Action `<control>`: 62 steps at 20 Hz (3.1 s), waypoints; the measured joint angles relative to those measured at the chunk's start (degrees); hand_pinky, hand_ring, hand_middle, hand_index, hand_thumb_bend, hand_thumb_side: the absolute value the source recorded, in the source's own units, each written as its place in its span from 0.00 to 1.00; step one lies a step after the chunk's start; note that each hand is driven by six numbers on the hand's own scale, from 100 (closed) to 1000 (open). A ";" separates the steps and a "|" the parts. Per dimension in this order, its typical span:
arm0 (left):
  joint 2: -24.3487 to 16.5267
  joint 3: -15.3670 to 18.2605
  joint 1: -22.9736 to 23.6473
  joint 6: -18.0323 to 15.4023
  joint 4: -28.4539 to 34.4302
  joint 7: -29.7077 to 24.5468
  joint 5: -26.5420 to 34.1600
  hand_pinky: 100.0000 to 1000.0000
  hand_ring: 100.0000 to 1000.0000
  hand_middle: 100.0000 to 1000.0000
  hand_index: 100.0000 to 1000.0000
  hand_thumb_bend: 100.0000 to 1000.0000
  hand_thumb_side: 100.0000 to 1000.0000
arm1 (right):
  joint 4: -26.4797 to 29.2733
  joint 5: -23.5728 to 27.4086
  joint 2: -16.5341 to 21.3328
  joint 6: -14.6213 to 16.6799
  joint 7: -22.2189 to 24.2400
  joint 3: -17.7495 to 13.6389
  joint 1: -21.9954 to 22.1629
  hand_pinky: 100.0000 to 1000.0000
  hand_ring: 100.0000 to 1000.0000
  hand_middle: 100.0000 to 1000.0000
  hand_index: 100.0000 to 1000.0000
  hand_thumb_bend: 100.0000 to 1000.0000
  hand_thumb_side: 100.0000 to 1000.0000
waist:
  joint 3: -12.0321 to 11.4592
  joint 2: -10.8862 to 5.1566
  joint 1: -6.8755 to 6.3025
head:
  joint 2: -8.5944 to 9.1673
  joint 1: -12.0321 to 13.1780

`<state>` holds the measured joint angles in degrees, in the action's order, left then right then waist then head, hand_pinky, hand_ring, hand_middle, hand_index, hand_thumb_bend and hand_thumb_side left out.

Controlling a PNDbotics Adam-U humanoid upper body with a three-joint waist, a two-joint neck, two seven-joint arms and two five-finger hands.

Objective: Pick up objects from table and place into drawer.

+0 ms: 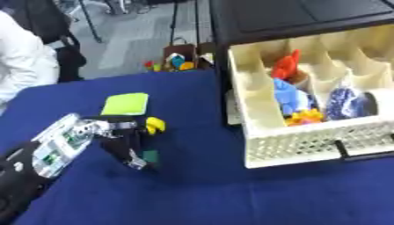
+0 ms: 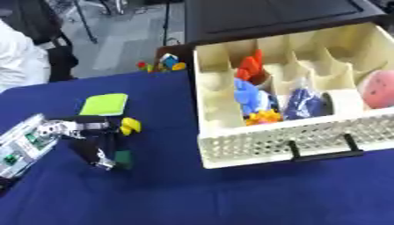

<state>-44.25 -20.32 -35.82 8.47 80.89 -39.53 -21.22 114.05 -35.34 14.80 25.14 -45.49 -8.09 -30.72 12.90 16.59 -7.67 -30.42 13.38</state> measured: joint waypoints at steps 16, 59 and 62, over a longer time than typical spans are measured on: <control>0.88 -0.36 -0.03 -0.61 -1.29 -0.16 0.00 0.44 0.54 0.51 0.70 0.51 0.36 | 0.00 0.00 0.00 -0.59 -0.59 -0.08 -0.02 0.54 0.57 0.51 0.74 0.00 1.00 | 0.17 0.01 -0.26 | -0.28 0.04; 1.35 -0.68 0.42 0.89 -3.00 0.48 1.48 0.24 0.38 0.34 0.54 0.10 0.34 | 0.00 -0.01 0.00 -1.98 -1.99 -0.76 0.01 0.54 0.57 0.51 0.74 0.00 1.00 | 0.86 -0.81 -0.90 | -1.74 0.04; 1.28 -0.70 0.52 1.14 -2.84 0.21 1.37 0.25 0.37 0.34 0.54 0.10 0.34 | 0.00 -0.01 0.00 -1.98 -1.99 -0.76 0.02 0.54 0.57 0.51 0.74 0.00 1.00 | 0.82 -1.09 -0.93 | -1.75 0.05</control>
<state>-42.98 -21.02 -35.30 9.61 78.06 -39.33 -19.85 114.05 -35.34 14.81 23.16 -47.48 -8.85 -30.70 13.72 15.50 -8.60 -32.17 13.43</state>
